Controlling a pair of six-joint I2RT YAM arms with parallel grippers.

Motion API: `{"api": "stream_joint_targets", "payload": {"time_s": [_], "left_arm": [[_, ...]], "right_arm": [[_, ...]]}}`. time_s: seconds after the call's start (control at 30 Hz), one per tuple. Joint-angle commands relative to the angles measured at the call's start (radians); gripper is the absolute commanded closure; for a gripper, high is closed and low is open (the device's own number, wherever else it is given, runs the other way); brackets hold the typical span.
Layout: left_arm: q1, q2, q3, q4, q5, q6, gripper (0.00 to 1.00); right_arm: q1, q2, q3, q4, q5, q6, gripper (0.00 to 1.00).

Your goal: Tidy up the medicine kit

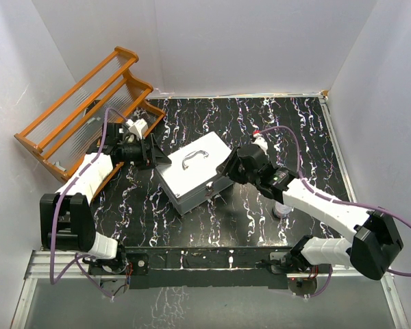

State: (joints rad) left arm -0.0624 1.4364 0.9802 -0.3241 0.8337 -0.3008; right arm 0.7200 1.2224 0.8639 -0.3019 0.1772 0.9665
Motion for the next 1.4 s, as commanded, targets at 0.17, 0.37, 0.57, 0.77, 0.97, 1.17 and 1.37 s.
{"api": "stream_joint_targets", "payload": {"time_s": [0.17, 0.37, 0.57, 0.77, 0.97, 1.17, 1.37], "left_arm": [[-0.013, -0.138, -0.089, -0.008, -0.024, -0.049, 0.41], [-0.014, -0.165, -0.163, -0.055, -0.040, -0.035, 0.44], [-0.014, -0.180, -0.179, -0.058, -0.094, -0.038, 0.45], [-0.014, -0.166, -0.174, -0.033, -0.119, -0.055, 0.44], [-0.014, -0.146, -0.170, 0.015, -0.071, -0.079, 0.37], [-0.014, -0.121, -0.168, 0.021, -0.072, -0.080, 0.38], [-0.014, -0.097, -0.190, 0.000, -0.144, -0.103, 0.42]], "right_arm": [[-0.077, 0.120, 0.069, 0.141, -0.136, -0.390, 0.64], [-0.100, 0.217, 0.138, 0.193, -0.225, -0.542, 0.67], [-0.099, 0.208, 0.153, 0.189, -0.204, -0.610, 0.66], [-0.099, 0.009, 0.032, 0.226, -0.100, -0.674, 0.54], [-0.099, -0.072, -0.150, 0.268, -0.109, -0.694, 0.48], [-0.085, -0.092, -0.278, 0.435, -0.157, -0.709, 0.48], [-0.047, -0.081, -0.371, 0.650, -0.099, -0.745, 0.48]]}}
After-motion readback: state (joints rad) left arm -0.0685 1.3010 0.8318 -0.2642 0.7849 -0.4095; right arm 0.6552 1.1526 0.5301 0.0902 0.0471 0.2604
